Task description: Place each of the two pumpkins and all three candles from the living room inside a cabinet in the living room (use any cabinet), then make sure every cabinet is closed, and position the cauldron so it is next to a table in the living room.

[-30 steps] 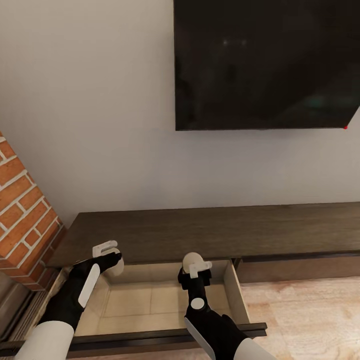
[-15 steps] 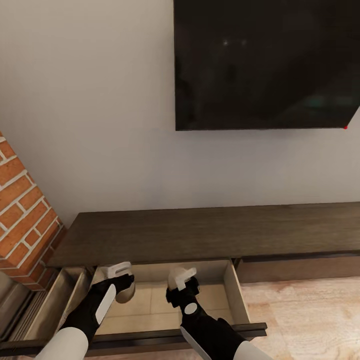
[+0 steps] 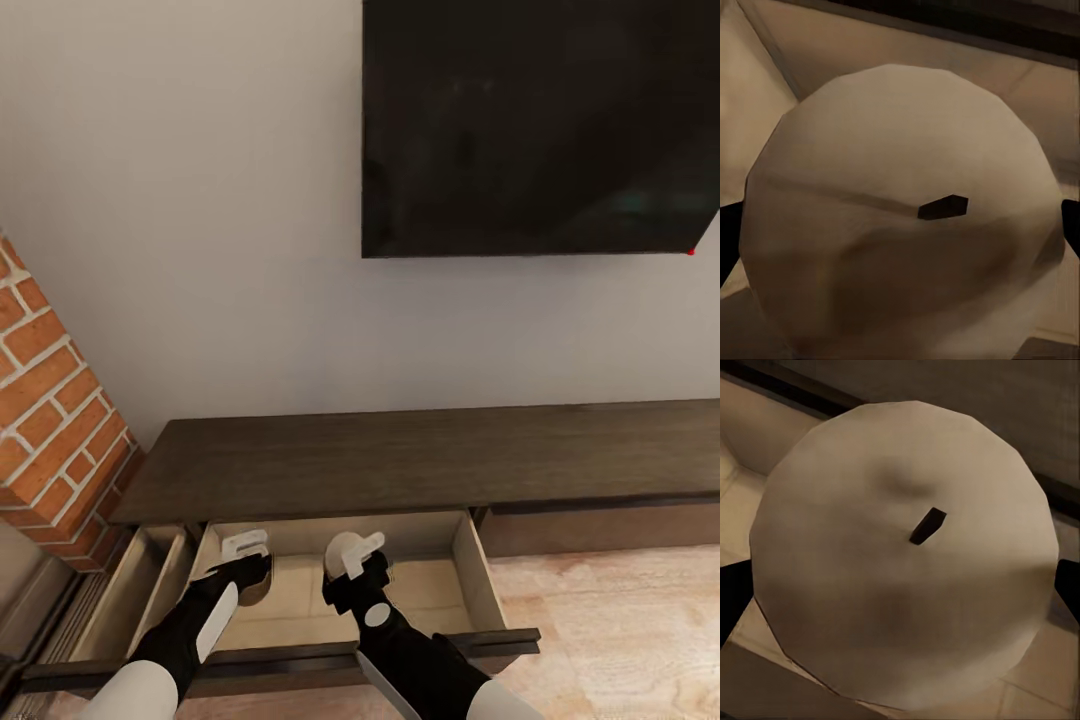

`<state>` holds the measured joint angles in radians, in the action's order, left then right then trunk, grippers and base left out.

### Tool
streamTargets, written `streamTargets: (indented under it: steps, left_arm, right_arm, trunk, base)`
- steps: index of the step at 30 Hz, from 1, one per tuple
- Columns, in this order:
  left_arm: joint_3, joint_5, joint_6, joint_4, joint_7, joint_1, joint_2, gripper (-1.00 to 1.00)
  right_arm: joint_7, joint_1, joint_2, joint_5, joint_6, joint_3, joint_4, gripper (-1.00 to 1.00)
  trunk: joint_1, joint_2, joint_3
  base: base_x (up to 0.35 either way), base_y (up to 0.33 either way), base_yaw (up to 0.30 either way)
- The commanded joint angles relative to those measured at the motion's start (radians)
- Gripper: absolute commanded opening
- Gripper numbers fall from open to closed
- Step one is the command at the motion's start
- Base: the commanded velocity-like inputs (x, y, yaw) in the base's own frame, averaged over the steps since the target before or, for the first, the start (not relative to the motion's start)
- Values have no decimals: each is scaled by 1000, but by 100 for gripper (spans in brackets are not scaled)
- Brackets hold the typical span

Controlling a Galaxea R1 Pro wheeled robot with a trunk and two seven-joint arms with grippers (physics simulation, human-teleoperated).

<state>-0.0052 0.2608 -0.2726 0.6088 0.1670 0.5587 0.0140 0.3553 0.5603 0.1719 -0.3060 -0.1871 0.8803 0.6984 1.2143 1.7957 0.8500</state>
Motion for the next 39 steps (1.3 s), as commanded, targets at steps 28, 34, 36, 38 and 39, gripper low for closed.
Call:
streamTargets:
  steps: [28, 34, 36, 38, 39]
  left_arm:
    - [-1, 1, 5, -2, -3, -1, -21, -100]
    - [-58, 1, 220, -213, -3, -6, 35, -100]
    - [-97, 1, 240, -237, -3, -6, 36, -100]
    - [-108, 1, 245, -245, -3, -6, 36, -100]
    - [-109, 1, 245, -246, -3, -6, 37, -100]
  right_arm:
    - [-1, 0, -3, 0, 0, 2, 53, -100]
    - [-147, 0, 3, -2, 0, -6, -96, -100]
    - [-156, 0, 3, -7, 1, -8, -116, -100]
    - [-159, 0, 3, -9, 2, -9, -122, -100]
    - [-160, 0, 3, -10, 3, -9, -124, -100]
  trunk:
    - [0, 0, 0]
    - [0, 0, 0]
    - [0, 0, 0]
    - [0, 0, 0]
    - [0, 0, 0]
  base:
    - [39, 81, 0]
    - [38, 0, 0]
    - [1, 0, 0]
    - [0, 0, 0]
    - [0, 0, 0]
